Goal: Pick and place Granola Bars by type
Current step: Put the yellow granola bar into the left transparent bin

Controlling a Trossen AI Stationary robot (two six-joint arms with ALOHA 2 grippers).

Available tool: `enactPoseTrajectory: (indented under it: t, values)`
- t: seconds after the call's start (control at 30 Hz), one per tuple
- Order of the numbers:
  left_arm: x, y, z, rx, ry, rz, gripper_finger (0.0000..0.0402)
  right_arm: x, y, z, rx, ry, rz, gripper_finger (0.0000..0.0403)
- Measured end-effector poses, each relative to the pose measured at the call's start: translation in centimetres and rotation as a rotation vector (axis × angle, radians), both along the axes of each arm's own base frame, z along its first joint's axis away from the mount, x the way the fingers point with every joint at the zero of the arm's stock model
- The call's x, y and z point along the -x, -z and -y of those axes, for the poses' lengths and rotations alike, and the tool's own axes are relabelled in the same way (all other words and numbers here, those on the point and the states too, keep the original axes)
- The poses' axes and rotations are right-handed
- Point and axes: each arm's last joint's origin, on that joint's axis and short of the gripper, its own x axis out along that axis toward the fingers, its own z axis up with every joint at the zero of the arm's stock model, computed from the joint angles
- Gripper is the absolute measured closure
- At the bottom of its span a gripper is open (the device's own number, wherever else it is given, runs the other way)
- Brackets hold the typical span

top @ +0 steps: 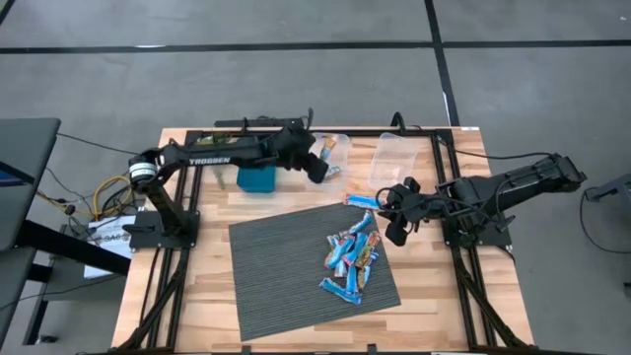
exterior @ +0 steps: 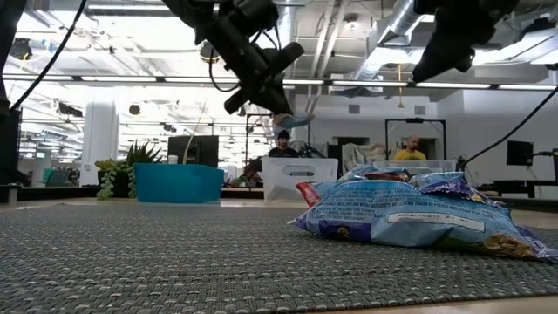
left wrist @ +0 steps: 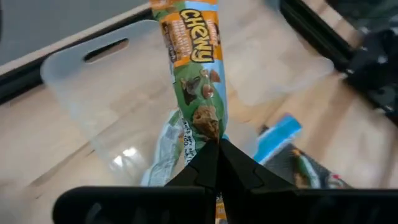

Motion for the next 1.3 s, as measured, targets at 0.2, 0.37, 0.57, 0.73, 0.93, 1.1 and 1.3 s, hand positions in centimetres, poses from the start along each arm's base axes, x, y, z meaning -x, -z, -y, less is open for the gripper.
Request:
enactPoseTrajectory:
  t: [0.2, 0.37, 0.57, 0.73, 0.93, 1.1, 1.3]
  values:
    - [0.0, -0.1, -0.2, -0.041, 0.033, -0.002, 0.0397, 0.0, 0.0, 0.1, -0.001, 0.004, 0.001, 0.0334]
    - [-0.2, -0.3, -0.3, -0.05, 0.03, 0.024, 0.0352, 0.0, 0.0, 0.1, -0.001, 0.003, 0.003, 0.0334]
    - [-0.2, -0.4, -0.4, -0.066, -0.012, 0.028, 0.0286, -0.1, 0.0, 0.1, 0.018, -0.019, 0.001, 0.0334]
    - [-1.3, -2.0, 0.9, -0.101, 0.126, 0.191, 0.0268, -0.2, 0.7, -0.1, 0.105, -0.169, -0.099, 0.0334]
    - [-1.2, -4.7, 3.5, -0.167, 0.245, 0.313, 0.0267, -2.1, 3.7, -0.6, 0.251, -0.359, -0.319, 0.0333]
    - [0.0, -7.0, 5.5, -0.181, 0.287, 0.367, 0.0267, -4.3, 6.4, -0.7, 0.343, -0.49, -0.418, 0.0321]
    - [1.3, -8.6, 7.4, -0.205, 0.276, 0.365, 0.0267, -6.3, 8.8, -0.2, 0.404, -0.571, -0.479, 0.0288]
